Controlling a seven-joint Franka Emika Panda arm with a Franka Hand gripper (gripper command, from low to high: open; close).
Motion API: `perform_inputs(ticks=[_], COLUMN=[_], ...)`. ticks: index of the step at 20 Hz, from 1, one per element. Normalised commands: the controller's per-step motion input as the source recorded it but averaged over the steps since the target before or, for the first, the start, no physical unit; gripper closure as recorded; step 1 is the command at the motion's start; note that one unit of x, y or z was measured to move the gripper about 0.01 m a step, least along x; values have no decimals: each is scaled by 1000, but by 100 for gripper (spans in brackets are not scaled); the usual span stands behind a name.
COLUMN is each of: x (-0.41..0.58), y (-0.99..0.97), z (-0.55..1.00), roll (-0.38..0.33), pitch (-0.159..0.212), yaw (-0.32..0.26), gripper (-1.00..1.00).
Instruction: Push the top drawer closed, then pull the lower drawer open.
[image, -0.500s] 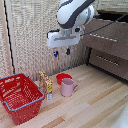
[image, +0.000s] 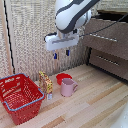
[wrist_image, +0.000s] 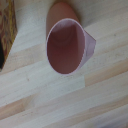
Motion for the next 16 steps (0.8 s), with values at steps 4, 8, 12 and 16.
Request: perform_inputs(ticks=[4, 8, 12, 16], x=[136, 65, 4, 0], y=[241, 190, 31, 1], z=[23, 97, 225, 436], roll=[-375, -375, -310, -198], pitch=[25, 43, 46, 47], yaw=[33, 65, 148, 212], gripper=[-100, -100, -100, -100])
